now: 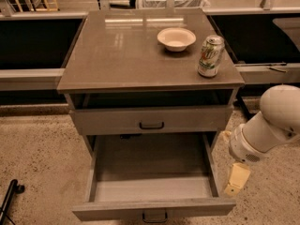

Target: Close middle drawer

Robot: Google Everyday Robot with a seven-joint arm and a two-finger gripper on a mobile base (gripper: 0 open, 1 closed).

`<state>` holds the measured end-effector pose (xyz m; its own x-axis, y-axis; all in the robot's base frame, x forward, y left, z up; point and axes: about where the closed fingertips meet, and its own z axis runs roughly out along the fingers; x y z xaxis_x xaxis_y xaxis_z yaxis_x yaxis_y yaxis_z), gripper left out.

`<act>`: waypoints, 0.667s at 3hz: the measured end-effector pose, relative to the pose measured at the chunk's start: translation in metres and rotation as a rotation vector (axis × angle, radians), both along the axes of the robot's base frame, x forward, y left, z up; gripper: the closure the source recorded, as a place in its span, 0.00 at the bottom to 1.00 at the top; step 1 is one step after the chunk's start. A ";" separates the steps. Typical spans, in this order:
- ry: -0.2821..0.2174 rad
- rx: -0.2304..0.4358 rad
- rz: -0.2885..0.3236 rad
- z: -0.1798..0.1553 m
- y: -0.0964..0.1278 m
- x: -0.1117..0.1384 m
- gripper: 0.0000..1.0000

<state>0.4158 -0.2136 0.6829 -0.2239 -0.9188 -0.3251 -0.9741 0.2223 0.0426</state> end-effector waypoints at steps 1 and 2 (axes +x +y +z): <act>0.004 0.003 0.002 -0.002 0.000 0.000 0.00; -0.010 0.021 0.001 -0.019 0.004 0.001 0.02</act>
Offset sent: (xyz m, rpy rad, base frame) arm 0.0118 0.0253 -0.1289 0.1470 -0.1082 -0.0079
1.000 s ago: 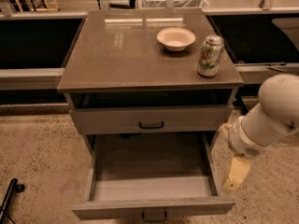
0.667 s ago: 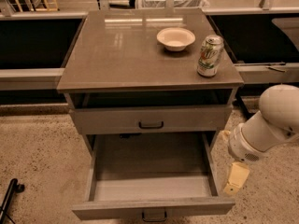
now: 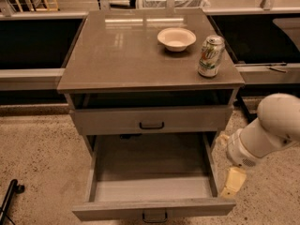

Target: Close middle drawer

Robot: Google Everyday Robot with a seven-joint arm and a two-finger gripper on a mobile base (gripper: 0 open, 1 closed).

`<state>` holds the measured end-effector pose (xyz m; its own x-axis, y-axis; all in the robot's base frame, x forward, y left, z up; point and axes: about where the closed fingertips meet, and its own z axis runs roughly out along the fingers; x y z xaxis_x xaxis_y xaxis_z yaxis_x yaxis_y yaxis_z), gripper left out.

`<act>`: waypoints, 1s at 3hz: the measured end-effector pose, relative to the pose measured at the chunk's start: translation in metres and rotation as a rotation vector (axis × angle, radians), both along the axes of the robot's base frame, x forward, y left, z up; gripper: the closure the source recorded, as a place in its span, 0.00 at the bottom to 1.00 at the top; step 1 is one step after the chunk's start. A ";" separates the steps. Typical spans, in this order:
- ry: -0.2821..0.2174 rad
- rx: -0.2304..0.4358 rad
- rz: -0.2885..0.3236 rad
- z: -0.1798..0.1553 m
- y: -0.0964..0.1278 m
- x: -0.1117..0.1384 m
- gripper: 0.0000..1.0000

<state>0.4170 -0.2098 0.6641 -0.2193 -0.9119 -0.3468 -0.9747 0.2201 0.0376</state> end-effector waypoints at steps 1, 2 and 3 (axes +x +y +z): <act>-0.048 0.040 0.070 -0.062 0.018 -0.015 0.18; -0.123 0.073 0.156 -0.116 0.044 -0.022 0.42; -0.167 0.078 0.224 -0.163 0.066 -0.024 0.65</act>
Offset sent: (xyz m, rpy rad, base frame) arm -0.0207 0.0782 -0.1838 0.1163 -0.2543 0.2584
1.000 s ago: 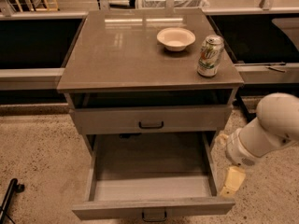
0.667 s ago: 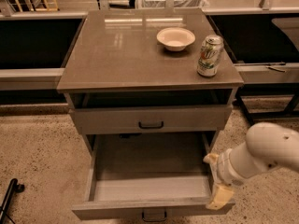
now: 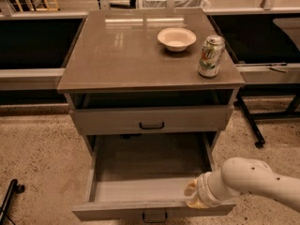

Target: Close middle drawer

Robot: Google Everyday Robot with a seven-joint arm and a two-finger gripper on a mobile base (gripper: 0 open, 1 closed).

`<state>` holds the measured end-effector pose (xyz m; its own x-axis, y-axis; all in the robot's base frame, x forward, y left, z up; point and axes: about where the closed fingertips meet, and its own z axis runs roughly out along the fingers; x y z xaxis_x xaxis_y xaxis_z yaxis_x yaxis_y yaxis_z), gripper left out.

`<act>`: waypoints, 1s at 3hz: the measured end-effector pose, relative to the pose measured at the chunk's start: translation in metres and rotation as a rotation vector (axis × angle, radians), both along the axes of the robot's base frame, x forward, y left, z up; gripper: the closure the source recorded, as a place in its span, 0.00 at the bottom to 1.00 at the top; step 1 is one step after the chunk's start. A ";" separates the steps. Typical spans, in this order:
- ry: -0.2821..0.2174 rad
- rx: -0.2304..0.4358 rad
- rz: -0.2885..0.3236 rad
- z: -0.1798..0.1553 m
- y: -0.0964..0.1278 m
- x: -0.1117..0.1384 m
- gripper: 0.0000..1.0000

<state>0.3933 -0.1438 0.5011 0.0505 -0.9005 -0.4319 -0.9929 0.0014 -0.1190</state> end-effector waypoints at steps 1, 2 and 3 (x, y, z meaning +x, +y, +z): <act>-0.011 0.008 0.036 -0.032 0.010 0.000 0.88; -0.003 0.018 0.020 -0.025 0.000 0.005 1.00; 0.087 -0.007 0.023 -0.015 -0.011 -0.004 1.00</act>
Offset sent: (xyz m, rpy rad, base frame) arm 0.0014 -0.0163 -0.0109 0.0278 0.0568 0.0008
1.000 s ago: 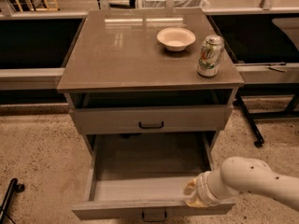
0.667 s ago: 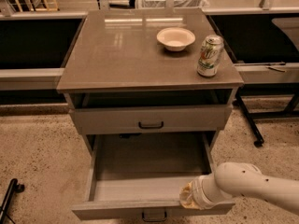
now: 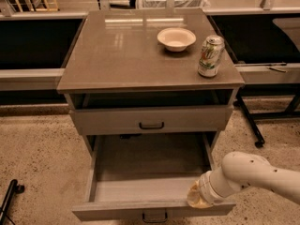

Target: Close middle drawer

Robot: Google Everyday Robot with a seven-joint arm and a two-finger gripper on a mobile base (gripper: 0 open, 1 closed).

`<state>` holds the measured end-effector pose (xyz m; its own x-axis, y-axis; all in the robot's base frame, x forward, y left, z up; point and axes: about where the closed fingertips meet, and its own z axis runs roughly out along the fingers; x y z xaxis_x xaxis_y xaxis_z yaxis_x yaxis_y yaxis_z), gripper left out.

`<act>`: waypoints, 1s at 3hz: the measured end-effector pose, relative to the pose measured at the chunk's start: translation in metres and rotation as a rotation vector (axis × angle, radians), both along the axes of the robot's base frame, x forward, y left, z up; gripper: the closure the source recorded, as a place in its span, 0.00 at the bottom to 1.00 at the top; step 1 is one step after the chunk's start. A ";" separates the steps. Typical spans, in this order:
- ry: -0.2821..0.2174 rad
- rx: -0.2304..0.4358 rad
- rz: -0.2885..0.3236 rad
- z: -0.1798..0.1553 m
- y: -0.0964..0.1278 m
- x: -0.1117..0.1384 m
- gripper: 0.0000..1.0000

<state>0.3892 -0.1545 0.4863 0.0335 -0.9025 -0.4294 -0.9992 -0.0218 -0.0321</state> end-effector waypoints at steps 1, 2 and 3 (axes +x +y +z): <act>0.101 -0.010 0.046 -0.002 0.002 -0.016 1.00; 0.124 -0.004 0.075 -0.002 0.010 -0.034 1.00; 0.069 0.015 0.076 -0.005 0.019 -0.038 0.81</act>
Offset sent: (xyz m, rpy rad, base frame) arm -0.0465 0.0282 -0.0021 0.0213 0.0700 0.0789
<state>0.3511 -0.1351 0.4809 0.0716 -0.8920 -0.4464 -0.9946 -0.0977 0.0358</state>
